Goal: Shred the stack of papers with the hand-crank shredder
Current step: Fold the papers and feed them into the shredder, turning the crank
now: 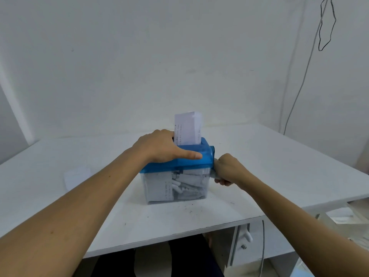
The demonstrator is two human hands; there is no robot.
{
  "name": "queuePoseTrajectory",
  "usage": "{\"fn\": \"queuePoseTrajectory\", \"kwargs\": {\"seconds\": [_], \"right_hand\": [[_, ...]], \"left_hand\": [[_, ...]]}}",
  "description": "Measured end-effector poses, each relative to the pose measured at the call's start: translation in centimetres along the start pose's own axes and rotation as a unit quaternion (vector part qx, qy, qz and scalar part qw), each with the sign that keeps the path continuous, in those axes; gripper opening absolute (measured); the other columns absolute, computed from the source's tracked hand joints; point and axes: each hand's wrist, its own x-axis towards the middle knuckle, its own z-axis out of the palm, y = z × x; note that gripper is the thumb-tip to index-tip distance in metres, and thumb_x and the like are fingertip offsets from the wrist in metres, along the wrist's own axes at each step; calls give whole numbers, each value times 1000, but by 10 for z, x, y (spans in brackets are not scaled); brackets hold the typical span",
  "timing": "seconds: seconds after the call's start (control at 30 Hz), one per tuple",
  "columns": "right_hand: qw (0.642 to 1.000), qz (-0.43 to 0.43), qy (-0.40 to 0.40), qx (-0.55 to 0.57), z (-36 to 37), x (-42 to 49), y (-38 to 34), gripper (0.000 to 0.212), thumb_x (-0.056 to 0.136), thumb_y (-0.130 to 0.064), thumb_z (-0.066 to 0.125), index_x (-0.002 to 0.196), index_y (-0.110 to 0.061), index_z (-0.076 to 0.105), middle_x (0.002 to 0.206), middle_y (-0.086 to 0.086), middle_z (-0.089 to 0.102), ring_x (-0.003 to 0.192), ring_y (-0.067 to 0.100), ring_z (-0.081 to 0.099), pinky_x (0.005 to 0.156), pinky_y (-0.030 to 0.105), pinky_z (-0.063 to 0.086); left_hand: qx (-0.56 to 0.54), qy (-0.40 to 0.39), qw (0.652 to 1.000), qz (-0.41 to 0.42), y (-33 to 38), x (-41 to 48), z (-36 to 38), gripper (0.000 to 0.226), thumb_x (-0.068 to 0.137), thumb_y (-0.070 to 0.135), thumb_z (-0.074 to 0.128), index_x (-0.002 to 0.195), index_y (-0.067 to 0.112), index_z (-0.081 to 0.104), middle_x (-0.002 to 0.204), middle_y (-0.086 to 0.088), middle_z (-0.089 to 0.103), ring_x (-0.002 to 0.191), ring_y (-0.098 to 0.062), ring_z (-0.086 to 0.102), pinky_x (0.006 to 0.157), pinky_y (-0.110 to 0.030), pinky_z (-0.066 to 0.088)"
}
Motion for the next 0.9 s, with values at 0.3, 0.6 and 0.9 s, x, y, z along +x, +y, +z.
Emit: {"fn": "queuePoseTrajectory", "kwargs": {"seconds": [0.3, 0.6, 0.9], "right_hand": [[995, -91, -16, 38, -41, -46, -8, 44, 102, -37, 46, 71, -8, 58, 61, 5, 55, 54, 17, 47, 54, 26, 45], [954, -158, 253, -36, -44, -28, -31, 66, 94, -57, 54, 53, -5, 62, 50, 6, 59, 45, 18, 45, 49, 26, 37], [937, -173, 304, 9, -62, 32, -59, 58, 96, -55, 45, 69, -8, 66, 62, -9, 69, 64, 16, 66, 64, 31, 51]], "left_hand": [[18, -4, 1000, -6, 0, 2, 0, 112, 35, 102, 54, 128, 41, 58, 113, 14, 66, 96, -12, 62, 86, -39, 56], [3, 5, 1000, 3, -3, 5, 0, 101, 38, 97, 61, 121, 39, 62, 103, 14, 67, 90, -10, 64, 85, -38, 57], [-5, 9, 1000, 8, -4, 4, 1, 95, 37, 98, 62, 111, 38, 65, 99, 15, 68, 87, -10, 65, 83, -40, 58]]}}
